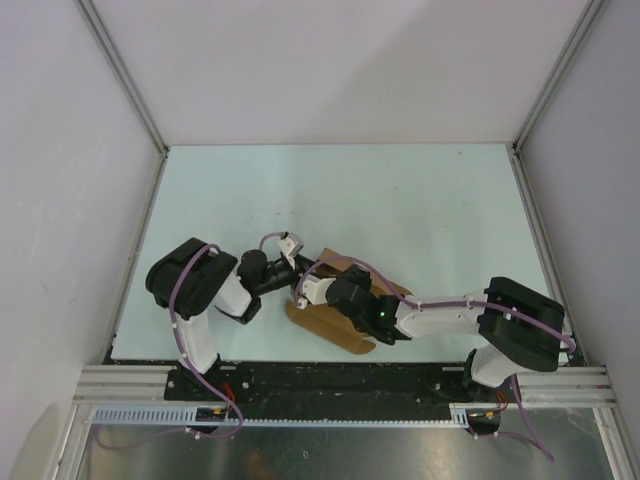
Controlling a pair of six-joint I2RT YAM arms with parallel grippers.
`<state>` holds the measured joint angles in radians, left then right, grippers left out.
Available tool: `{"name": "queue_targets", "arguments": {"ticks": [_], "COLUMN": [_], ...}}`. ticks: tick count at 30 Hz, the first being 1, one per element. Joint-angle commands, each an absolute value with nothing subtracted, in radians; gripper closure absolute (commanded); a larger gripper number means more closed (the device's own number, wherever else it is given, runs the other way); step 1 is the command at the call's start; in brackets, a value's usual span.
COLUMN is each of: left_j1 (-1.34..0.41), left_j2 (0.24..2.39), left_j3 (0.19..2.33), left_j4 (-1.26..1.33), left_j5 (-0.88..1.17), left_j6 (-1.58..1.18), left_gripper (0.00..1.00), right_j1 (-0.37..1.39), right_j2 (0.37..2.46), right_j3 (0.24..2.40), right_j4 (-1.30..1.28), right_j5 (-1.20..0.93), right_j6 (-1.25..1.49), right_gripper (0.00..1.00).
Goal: Fold the paper box
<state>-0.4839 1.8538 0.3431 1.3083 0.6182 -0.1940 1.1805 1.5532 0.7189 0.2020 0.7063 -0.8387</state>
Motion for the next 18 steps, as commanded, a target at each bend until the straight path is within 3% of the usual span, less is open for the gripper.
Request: {"name": "queue_targets", "arguments": {"ticks": [1,10,18], "left_j1": [-0.494,-0.495,-0.495], "left_j2": [1.878,1.894,1.907], "left_j3": [0.364,0.357,0.356], "left_j4": [1.585,1.609,1.651], "left_j5": [0.575,0.578,0.606], "left_j6": [-0.186,-0.201,-0.23], "left_gripper": [0.29,0.31,0.26], "right_j1": [1.206,1.232,1.25], "right_j2": [1.615,1.652,1.663], "right_j3": [0.689,0.689,0.664], "right_j4": [0.124,0.13,0.153], "right_j5": [0.615,0.673,0.715], "right_j6": [-0.775,-0.785,-0.813], "right_gripper": [0.98,1.0,1.0]}}
